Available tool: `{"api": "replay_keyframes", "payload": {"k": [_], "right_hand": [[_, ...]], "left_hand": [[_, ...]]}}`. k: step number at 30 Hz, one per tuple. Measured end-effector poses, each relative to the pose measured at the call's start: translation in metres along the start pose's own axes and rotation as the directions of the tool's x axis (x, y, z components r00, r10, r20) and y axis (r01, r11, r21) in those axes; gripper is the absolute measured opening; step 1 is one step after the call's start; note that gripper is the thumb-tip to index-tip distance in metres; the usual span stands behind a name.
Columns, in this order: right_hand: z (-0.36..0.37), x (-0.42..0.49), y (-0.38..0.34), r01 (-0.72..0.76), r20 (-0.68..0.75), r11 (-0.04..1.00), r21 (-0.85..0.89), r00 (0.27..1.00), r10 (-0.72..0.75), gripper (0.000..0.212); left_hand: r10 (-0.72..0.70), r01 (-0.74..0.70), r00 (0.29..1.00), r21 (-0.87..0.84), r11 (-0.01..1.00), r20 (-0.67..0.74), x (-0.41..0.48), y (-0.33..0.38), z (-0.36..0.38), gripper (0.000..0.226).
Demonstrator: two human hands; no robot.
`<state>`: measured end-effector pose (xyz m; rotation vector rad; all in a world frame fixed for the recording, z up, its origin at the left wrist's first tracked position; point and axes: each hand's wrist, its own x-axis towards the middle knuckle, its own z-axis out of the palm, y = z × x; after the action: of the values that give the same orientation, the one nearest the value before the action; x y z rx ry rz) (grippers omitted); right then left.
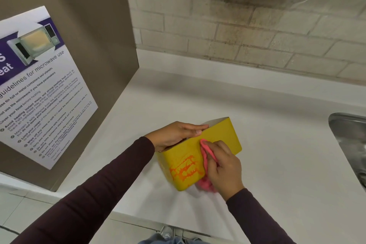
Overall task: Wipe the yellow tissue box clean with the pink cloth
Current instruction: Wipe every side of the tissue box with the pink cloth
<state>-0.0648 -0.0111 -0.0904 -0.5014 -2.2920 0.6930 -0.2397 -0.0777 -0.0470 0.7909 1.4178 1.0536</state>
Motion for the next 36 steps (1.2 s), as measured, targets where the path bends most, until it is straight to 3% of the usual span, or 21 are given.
{"api": "replay_keyframes", "payload": {"k": [3, 10, 16, 22, 24, 28, 30, 36], "right_hand": [[0.009, 0.002, -0.009, -0.027, -0.030, 0.999, 0.020, 0.999, 0.027, 0.037], [0.006, -0.008, -0.011, 0.143, 0.148, 0.989, 0.044, 0.978, -0.148, 0.038], [0.010, 0.000, -0.013, -0.038, 0.008, 0.998, 0.057, 0.999, 0.037, 0.037], [0.013, -0.008, -0.023, 0.106, 0.158, 0.992, 0.067, 0.981, -0.116, 0.036], [0.009, -0.008, -0.015, 0.124, 0.130, 0.991, 0.048, 0.983, -0.129, 0.036], [0.012, 0.001, -0.011, -0.006, -0.041, 0.998, 0.062, 0.999, 0.008, 0.033], [0.018, 0.005, -0.018, -0.008, -0.054, 0.999, 0.053, 0.998, 0.011, 0.033], [0.020, -0.005, -0.030, 0.146, 0.121, 0.988, 0.057, 0.981, -0.152, 0.035]], "left_hand": [[0.010, -0.010, 1.000, 0.011, 1.000, -0.016, 0.000, 0.000, 0.000, 0.032], [0.025, -0.022, 0.999, 0.079, 0.997, -0.046, -0.001, -0.001, 0.000, 0.028], [0.042, -0.032, 0.995, 0.111, 0.993, -0.087, 0.000, -0.003, -0.002, 0.031], [0.042, -0.031, 0.997, 0.144, 0.989, -0.069, 0.001, -0.005, -0.003, 0.032], [0.033, -0.024, 0.997, 0.138, 0.990, -0.063, 0.002, -0.006, -0.003, 0.032], [0.039, -0.027, 0.996, 0.149, 0.988, -0.079, 0.002, -0.006, -0.003, 0.030], [0.053, -0.037, 0.994, 0.160, 0.986, -0.093, 0.002, -0.005, -0.004, 0.031], [0.046, -0.032, 0.996, 0.187, 0.982, -0.072, 0.003, -0.006, -0.007, 0.033]]}}
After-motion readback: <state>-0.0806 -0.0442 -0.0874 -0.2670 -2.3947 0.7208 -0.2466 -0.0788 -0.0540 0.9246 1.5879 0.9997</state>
